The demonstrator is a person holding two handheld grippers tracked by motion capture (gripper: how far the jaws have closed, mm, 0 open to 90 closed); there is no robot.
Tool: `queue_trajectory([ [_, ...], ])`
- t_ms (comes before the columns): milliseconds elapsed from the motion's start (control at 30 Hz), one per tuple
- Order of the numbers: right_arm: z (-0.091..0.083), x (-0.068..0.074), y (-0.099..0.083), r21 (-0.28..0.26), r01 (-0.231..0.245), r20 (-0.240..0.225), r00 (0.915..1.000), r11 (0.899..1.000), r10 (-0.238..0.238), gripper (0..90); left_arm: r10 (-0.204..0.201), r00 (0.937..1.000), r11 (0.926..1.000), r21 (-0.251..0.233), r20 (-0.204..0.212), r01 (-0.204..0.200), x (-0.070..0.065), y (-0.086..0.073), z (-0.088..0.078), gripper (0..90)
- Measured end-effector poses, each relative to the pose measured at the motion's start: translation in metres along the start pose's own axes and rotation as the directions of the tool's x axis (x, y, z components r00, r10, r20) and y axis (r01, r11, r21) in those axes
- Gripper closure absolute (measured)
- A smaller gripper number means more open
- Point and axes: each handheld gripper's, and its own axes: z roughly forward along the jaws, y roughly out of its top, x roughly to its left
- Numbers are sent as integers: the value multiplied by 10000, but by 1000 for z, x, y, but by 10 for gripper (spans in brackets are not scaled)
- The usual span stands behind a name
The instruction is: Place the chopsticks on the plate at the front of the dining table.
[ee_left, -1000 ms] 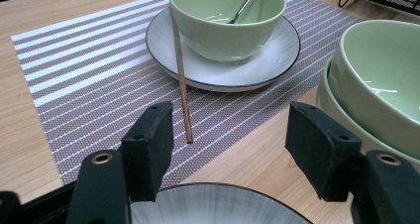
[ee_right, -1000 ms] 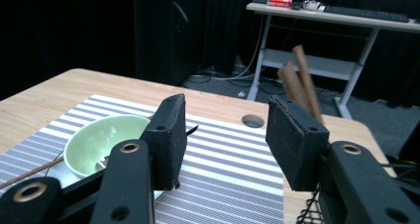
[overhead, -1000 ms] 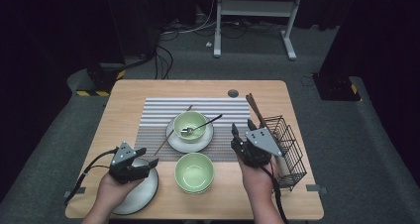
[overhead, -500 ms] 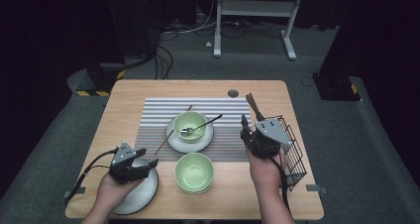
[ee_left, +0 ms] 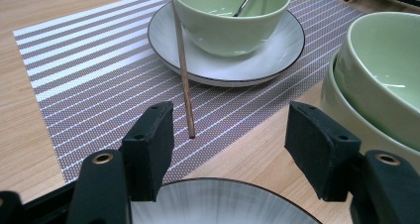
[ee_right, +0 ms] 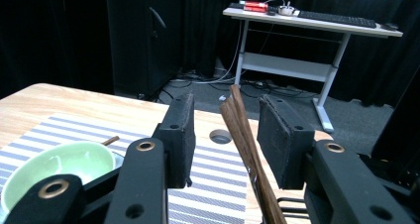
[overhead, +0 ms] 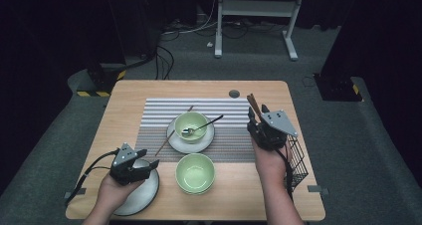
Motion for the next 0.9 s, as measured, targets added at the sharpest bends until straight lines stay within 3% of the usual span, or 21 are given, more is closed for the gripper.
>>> queue_trajectory([
  [467,24,-8,1,255,-115,316,9994,9996,107,644,17,10000,9999,117,85,-18,-1,0,3,359],
  [900,49,-10,-12,746,-193,565,9983,9970,151,660,-79,10000,10000,-2,51,79,2,-1,-2,359],
])
